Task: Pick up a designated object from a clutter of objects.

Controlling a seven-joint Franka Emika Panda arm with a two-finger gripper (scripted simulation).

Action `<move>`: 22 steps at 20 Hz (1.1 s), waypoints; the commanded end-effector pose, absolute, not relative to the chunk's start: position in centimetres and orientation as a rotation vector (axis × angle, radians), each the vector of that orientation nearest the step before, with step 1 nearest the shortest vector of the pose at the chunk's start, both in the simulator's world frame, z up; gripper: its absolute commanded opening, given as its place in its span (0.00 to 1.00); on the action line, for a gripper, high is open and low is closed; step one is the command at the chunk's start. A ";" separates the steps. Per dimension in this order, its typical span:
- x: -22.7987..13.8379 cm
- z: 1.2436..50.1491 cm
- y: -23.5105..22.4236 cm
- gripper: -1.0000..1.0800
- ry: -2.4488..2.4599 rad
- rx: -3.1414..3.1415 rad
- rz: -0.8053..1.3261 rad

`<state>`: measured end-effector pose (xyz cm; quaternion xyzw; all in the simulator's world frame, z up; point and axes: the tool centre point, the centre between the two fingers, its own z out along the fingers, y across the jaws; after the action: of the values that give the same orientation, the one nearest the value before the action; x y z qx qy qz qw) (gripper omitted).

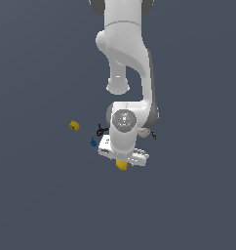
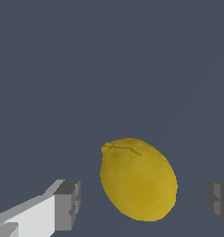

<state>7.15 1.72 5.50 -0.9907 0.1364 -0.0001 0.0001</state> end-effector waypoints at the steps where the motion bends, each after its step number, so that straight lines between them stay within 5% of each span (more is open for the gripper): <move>1: 7.1 4.2 1.7 0.96 0.429 -3.112 0.001; 8: 7.2 2.8 1.7 0.96 0.430 -3.112 0.000; 9: 7.2 2.8 1.7 0.00 0.430 -3.112 0.000; 22: 7.1 3.0 1.6 0.00 0.429 -3.112 0.000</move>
<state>7.11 1.71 2.91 -0.9906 0.1365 0.0005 0.0001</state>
